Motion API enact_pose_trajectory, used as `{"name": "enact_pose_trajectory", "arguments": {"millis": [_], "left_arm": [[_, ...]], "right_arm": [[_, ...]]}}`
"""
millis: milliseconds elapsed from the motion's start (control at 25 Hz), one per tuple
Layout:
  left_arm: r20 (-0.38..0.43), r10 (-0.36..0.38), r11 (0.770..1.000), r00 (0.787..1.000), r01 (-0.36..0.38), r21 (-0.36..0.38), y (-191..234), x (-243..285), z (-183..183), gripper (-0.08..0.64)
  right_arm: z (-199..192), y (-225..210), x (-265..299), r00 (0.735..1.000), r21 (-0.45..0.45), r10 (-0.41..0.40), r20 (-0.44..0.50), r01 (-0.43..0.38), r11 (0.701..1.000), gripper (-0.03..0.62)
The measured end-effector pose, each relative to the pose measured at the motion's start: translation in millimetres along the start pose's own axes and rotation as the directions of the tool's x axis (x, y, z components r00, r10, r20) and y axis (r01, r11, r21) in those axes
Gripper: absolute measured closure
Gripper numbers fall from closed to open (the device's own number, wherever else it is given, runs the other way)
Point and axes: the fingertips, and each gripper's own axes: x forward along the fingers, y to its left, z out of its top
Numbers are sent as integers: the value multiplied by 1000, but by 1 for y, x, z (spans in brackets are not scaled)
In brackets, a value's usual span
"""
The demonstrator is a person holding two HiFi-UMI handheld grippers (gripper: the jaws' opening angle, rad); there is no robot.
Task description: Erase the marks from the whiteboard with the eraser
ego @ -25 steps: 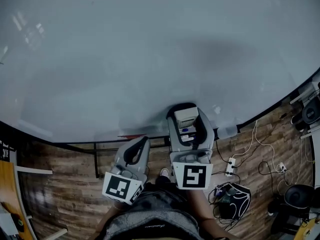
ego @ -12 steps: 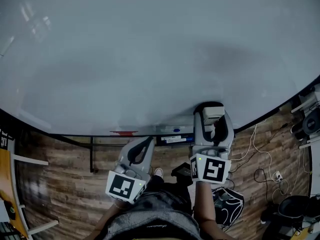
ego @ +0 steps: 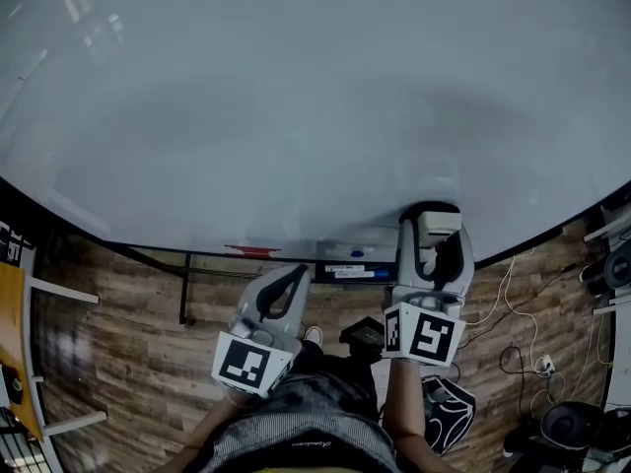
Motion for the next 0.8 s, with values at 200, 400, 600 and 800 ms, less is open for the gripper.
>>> {"name": "enact_pose_trajectory", "arguments": {"millis": [200,400,600,800], "left_arm": [[10,31,1000,999,-31,2,7,-4,4,561],[16,44,999,999,-44,5,17,-11,2,561],[13,48,999,999,-48,-6,37,-24,4,561],[26,48,999,999,-48,19,72,-50,9,561]], "right_arm": [[2,14,1,1000,19,30,4,-30,999,328],[2,38,4,998,3,54,9,-54,999,328],[6,69,7,997,1,76,8,-76,997,328],[11,114,10,996,0,88,8,-88,996,328]]}}
